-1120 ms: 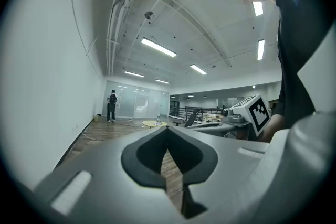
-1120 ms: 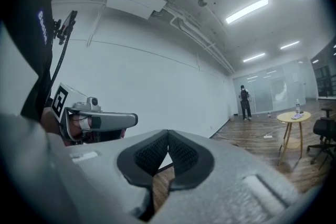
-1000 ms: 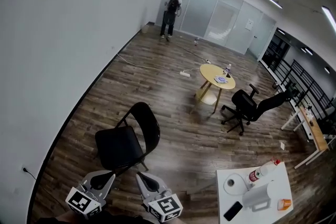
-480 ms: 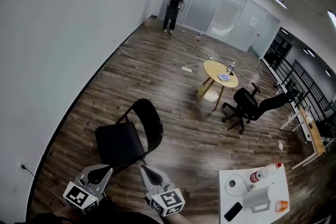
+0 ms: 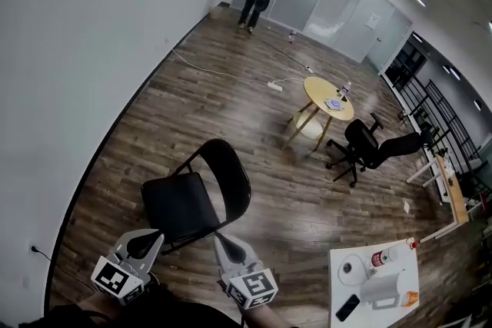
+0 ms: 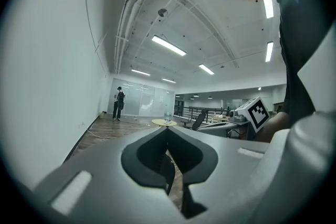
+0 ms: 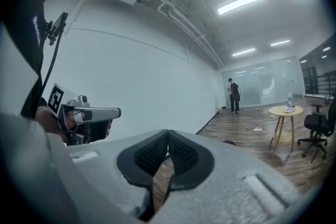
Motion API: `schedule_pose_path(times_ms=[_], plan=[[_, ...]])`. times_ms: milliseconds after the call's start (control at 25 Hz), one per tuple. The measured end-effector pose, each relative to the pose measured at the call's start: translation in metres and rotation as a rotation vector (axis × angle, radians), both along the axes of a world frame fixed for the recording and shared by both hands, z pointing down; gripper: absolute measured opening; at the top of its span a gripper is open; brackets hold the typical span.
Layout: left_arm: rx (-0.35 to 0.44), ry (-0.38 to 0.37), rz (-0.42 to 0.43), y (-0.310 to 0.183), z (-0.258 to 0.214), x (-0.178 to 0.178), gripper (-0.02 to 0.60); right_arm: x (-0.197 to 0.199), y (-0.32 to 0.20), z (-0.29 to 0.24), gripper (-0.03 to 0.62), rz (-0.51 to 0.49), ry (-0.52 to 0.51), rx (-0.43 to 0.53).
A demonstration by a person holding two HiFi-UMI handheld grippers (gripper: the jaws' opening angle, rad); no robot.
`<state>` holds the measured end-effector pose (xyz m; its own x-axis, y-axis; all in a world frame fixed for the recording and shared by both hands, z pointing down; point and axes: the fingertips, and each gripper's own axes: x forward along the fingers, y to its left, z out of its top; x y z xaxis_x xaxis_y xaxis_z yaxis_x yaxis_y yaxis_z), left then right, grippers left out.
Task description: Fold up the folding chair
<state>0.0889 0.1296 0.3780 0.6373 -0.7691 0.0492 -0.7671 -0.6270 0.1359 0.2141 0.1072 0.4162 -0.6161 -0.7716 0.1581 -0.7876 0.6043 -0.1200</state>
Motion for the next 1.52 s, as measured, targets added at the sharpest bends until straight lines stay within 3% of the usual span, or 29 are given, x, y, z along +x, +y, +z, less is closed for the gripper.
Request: schedule_pose_path(times_ms=[440,840,1280,1520], plan=[[0.004,-0.01,0.042,-0.052,0.009,-0.052,-0.005,-0.027,-0.055,-0.002,0.029,0.095,0.066,0.014],[-0.041,-0.034,0.051,-0.079,0.029,-0.05,0.023,-0.019,-0.086,0.014,0.034,0.1,0.073,-0.019],[-0.105,-0.086,-0.07,-0.129,0.044,-0.031,0.048,0.016,-0.15,0.029,0.049,0.0,0.078,-0.031],[-0.192,-0.079,-0.136,-0.152,0.071,-0.012,0.069,0.048,-0.184,0.058,0.061,-0.054,0.129,-0.098]])
